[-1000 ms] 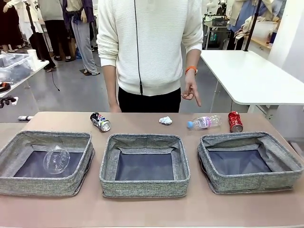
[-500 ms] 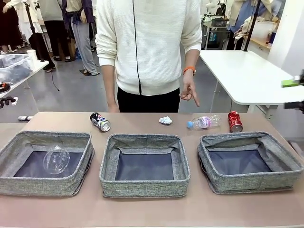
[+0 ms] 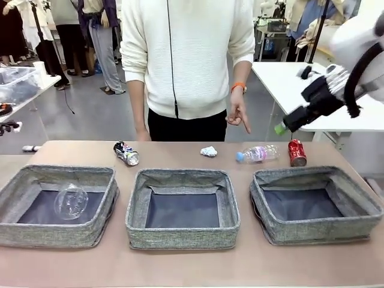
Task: Sort the waste into the appropriate baskets.
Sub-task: Pick up the waste item pointed out by the person.
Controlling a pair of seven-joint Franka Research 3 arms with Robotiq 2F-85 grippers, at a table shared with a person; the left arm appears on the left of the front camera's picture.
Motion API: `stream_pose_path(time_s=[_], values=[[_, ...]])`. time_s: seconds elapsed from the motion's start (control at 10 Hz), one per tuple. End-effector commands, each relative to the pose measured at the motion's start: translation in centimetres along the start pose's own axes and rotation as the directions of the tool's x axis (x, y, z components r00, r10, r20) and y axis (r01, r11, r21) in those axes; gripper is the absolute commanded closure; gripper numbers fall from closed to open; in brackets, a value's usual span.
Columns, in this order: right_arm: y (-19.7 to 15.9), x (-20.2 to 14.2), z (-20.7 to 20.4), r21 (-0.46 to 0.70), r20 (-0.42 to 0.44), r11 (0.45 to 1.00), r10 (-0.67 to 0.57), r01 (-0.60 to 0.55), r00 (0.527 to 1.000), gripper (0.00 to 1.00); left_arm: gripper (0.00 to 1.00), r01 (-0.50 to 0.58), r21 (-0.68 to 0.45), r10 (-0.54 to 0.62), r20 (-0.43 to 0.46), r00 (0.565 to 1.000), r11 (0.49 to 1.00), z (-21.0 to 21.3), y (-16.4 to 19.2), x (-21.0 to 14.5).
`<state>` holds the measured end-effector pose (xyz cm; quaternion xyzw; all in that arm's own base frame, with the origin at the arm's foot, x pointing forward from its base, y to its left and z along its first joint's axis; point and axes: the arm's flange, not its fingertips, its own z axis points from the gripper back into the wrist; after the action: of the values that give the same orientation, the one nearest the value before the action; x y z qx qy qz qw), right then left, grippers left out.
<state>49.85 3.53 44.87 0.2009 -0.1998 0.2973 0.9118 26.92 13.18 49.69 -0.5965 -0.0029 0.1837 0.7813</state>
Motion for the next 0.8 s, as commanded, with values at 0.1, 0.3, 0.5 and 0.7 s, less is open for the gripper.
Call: stream_pose_path(time_s=[0.1,0.3,0.5,0.7], values=[[3.0,-5.1,2.1,-0.405,-0.157,0.881,0.198,-0.246,0.968,0.00,0.00,0.001,-0.014,-0.001,-0.004,1.000,1.000,0.0,-0.3,-0.2],[0.4,-0.4,-0.9,-0.082,-0.077,0.989,0.115,-0.121,0.990,0.00,0.00,0.001,-0.014,-0.001,-0.004,1.000,1.000,0.0,-0.3,-0.2],[0.6,-1.6,-1.9,-0.016,-0.238,0.903,0.414,-0.429,0.879,0.00,0.00,0.001,-0.014,-0.001,-0.004,1.000,1.000,0.0,-0.3,-0.2],[-1.7,1.5,-4.4,0.219,-0.190,0.704,0.710,-0.676,0.678,0.00,0.00,0.001,-0.014,-0.001,-0.004,1.000,1.000,0.0,-0.3,-0.2]])
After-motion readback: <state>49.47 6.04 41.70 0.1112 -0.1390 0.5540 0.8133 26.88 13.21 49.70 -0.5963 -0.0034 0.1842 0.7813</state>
